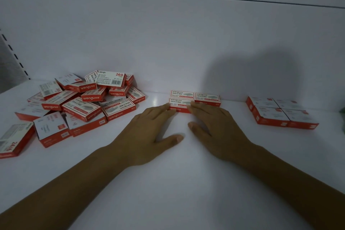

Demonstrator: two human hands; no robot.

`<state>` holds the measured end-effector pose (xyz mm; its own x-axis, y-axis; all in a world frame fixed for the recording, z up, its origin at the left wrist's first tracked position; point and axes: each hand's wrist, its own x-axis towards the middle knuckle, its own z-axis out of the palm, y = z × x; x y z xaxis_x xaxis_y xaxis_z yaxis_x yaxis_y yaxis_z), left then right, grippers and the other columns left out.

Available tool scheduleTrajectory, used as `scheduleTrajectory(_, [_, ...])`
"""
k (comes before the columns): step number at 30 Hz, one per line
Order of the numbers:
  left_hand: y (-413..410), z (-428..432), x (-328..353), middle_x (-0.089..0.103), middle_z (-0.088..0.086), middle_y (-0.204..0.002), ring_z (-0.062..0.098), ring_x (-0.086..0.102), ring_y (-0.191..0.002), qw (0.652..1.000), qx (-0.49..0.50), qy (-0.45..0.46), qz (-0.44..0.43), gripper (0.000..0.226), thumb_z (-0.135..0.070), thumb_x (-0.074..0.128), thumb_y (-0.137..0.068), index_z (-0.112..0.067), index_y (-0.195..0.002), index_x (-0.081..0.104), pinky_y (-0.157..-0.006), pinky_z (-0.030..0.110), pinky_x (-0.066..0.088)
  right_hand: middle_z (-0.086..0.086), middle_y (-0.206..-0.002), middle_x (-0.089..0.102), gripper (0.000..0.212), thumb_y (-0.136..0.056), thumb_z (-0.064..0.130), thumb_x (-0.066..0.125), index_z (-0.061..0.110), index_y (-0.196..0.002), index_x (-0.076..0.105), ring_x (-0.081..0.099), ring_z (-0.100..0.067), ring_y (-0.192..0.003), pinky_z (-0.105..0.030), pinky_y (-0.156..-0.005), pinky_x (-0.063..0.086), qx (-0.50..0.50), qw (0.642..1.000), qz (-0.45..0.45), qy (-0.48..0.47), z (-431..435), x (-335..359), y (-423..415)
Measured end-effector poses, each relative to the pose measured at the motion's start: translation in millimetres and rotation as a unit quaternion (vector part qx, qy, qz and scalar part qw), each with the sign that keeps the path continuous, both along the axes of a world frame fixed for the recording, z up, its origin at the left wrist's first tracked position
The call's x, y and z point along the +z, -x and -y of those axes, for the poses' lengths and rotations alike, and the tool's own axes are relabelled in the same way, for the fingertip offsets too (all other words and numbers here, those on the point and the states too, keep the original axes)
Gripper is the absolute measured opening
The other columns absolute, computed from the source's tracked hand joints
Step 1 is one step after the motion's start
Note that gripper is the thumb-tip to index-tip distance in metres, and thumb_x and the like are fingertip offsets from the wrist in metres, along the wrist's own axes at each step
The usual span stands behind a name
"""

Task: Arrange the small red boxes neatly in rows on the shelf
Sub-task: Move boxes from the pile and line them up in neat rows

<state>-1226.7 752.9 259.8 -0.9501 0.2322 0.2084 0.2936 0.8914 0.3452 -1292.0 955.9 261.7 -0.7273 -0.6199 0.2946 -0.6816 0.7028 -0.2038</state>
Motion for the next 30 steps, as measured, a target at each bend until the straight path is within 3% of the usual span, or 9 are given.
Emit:
scheduleTrajectory(7, [3.0, 0.8, 0.9, 0.009, -0.014, -0.155, 0.005, 0.013, -0.141, 0.999, 0.001, 0.003, 0.033, 0.087, -0.079, 0.016, -0.075, -0.033, -0.148, 0.014, -0.116, 0.035, 0.018, 0.008, -0.151, 0.026, 0.063, -0.086, 0.05, 0.023, 0.025, -0.144, 0.026, 0.02, -0.009, -0.139, -0.024, -0.11, 0.006, 0.004, 1.0, 0.015, -0.003, 2.5, 3.2, 0.0])
scheduleTrajectory(15, [-1.9, -3.8, 5.9, 0.026, -0.012, -0.152, 0.005, 0.024, -0.137, 0.999, 0.006, -0.037, -0.02, 0.076, -0.07, 0.031, -0.083, -0.03, -0.146, 0.02, -0.112, 0.031, 0.025, 0.004, -0.149, 0.032, 0.061, -0.087, 0.048, 0.038, 0.023, -0.142, 0.03, 0.03, -0.013, -0.136, -0.028, -0.108, 0.019, 0.008, 0.998, -0.028, 0.051, 1.8, 6.8, -6.8])
scheduleTrajectory(18, [-8.9, -6.3, 12.9, 0.022, -0.008, -0.154, 0.01, 0.021, -0.139, 0.999, 0.032, -0.002, -0.036, 0.079, -0.068, 0.031, -0.082, -0.027, -0.147, 0.018, -0.11, 0.028, 0.02, -0.001, -0.147, 0.037, 0.064, -0.086, 0.051, 0.04, 0.018, -0.14, 0.035, 0.035, -0.018, -0.134, -0.037, -0.109, 0.027, 0.021, 0.997, -0.051, 0.05, 0.6, 11.8, -13.4])
scheduleTrajectory(21, [-17.0, -3.1, 24.4, 0.019, -0.007, -0.155, 0.013, 0.019, -0.14, 0.996, 0.039, 0.049, -0.066, 0.084, -0.073, 0.025, -0.08, -0.025, -0.148, 0.017, -0.11, 0.029, 0.017, -0.002, -0.145, 0.039, 0.065, -0.084, 0.048, 0.048, 0.017, -0.14, 0.036, 0.037, -0.019, -0.133, -0.033, -0.108, 0.024, 0.038, 0.996, -0.06, 0.052, 6.9, 23.1, -20.3])
scheduleTrajectory(26, [-39.4, 20.1, 41.7, 0.019, -0.004, -0.155, 0.017, 0.02, -0.141, 0.981, 0.069, 0.134, -0.121, 0.082, -0.071, 0.019, -0.08, -0.025, -0.148, 0.019, -0.113, 0.04, 0.022, -0.008, -0.132, 0.054, 0.061, -0.08, 0.042, 0.063, 0.009, -0.13, 0.05, 0.054, -0.024, -0.119, -0.039, -0.099, 0.041, 0.113, 0.979, -0.139, 0.095, 31.4, 43.1, -33.4])
scheduleTrajectory(30, [-67.0, 54.9, 40.9, 0.018, -0.006, -0.155, 0.018, 0.02, -0.141, 0.973, 0.133, 0.142, -0.122, 0.077, -0.07, 0.024, -0.082, -0.029, -0.147, 0.018, -0.11, 0.035, 0.016, -0.001, -0.144, 0.041, 0.061, -0.088, 0.046, 0.052, 0.015, -0.139, 0.039, 0.039, -0.017, -0.131, -0.026, -0.106, 0.021, 0.154, 0.976, -0.136, 0.068, 61.7, 53.9, -42.0])
